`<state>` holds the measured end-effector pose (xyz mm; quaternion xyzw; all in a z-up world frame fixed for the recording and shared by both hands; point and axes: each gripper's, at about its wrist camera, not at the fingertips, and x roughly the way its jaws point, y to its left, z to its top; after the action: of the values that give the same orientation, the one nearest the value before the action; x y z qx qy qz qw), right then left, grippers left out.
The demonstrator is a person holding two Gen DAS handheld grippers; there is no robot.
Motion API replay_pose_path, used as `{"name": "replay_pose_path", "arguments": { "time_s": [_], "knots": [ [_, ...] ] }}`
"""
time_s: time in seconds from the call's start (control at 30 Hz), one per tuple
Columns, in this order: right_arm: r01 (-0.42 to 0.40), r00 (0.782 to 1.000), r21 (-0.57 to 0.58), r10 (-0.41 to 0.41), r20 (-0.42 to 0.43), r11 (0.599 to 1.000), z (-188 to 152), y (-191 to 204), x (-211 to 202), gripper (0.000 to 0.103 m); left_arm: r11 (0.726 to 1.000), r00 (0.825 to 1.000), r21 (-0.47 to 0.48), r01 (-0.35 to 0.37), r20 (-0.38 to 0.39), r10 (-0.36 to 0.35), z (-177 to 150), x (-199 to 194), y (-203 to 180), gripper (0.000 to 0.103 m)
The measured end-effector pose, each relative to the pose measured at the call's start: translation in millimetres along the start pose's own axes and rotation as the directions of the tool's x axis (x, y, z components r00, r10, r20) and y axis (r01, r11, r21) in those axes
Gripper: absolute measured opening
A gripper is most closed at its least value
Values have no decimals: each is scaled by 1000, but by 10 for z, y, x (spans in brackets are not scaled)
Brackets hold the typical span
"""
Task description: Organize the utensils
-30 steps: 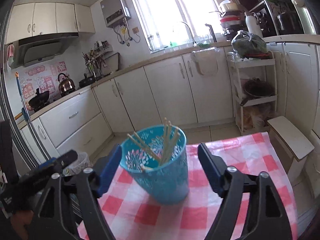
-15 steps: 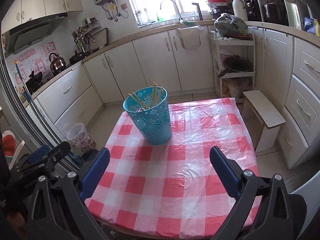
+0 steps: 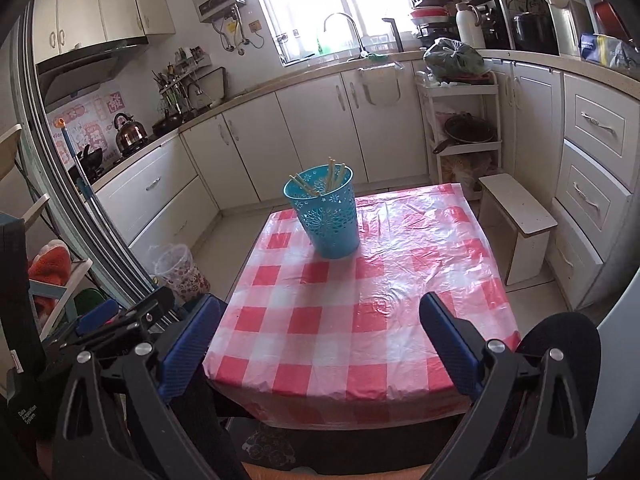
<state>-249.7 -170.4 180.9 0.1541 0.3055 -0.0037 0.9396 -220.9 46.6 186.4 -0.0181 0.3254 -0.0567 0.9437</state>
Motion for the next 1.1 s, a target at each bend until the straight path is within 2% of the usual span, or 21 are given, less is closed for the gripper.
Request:
{"name": "replay_pose_path", "arguments": {
  "time_s": [0.23,0.43,0.8,1.1],
  "knots": [
    [-13,1000,11,13,-10,1000,-113,18,-32,96,1000,1000,5,21,-13,-21,-34,-30,-19,95],
    [-25,1000,-2,25,-7,1000,-142,63,-64,96,1000,1000,14,12,-6,-11,-59,-31,-60,95],
    [-15,997,-33,18,73,999,-130,113,-206,96,1000,999,24,-15,37,14,-40,-101,-99,95],
    [-21,997,-38,24,77,999,-141,118,-218,96,1000,999,25,-11,40,10,-48,-130,-104,95]
  ]
}}
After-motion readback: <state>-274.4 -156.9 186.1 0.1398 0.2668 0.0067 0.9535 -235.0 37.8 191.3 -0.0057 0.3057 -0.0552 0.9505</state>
